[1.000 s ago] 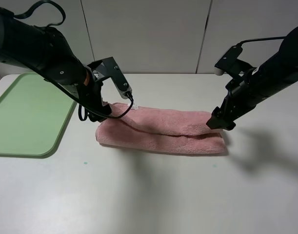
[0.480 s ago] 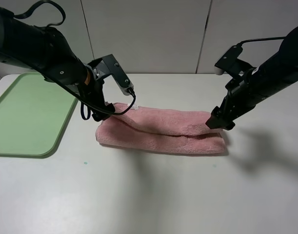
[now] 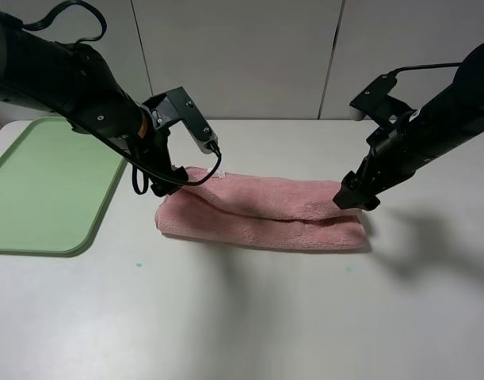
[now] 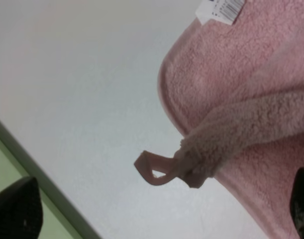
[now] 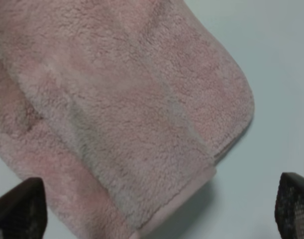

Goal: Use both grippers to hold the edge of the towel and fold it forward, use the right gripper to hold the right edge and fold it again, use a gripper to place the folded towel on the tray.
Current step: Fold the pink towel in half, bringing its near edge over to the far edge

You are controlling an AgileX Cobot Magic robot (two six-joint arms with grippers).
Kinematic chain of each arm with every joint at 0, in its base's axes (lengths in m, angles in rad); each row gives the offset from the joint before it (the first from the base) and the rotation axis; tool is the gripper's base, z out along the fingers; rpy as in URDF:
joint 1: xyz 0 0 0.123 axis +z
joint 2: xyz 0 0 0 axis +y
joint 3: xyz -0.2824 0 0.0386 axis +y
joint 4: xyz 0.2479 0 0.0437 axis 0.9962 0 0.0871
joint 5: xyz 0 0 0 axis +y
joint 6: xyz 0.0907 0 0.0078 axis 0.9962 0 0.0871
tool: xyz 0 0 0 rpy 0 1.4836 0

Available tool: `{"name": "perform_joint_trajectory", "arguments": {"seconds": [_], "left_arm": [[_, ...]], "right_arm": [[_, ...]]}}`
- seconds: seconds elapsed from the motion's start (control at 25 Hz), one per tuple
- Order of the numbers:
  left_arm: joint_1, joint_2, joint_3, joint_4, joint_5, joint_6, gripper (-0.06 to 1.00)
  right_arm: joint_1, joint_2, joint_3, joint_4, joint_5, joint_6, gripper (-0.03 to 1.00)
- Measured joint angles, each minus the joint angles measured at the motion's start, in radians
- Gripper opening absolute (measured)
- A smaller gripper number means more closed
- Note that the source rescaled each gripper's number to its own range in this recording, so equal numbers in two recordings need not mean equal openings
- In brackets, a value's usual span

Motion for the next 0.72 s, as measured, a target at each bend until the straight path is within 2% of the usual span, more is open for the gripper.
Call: {"name": "perform_joint_trajectory", "arguments": {"seconds": [0.24,0.48,0.72], "left_arm": [[0.0,0.0,0.0,0.0,0.0,0.0,1.0],[0.0,0.0,0.0,0.0,0.0,-0.001,1.0],[0.0,0.0,0.0,0.0,0.0,-0.003,1.0]], "right_arm": [[0.0,0.0,0.0,0.0,0.004,0.004,1.0],[0.0,0.0,0.0,0.005,-0.039,0.004,1.0],[0.0,0.0,0.0,0.028,-0.025,0.006,1.0]]}}
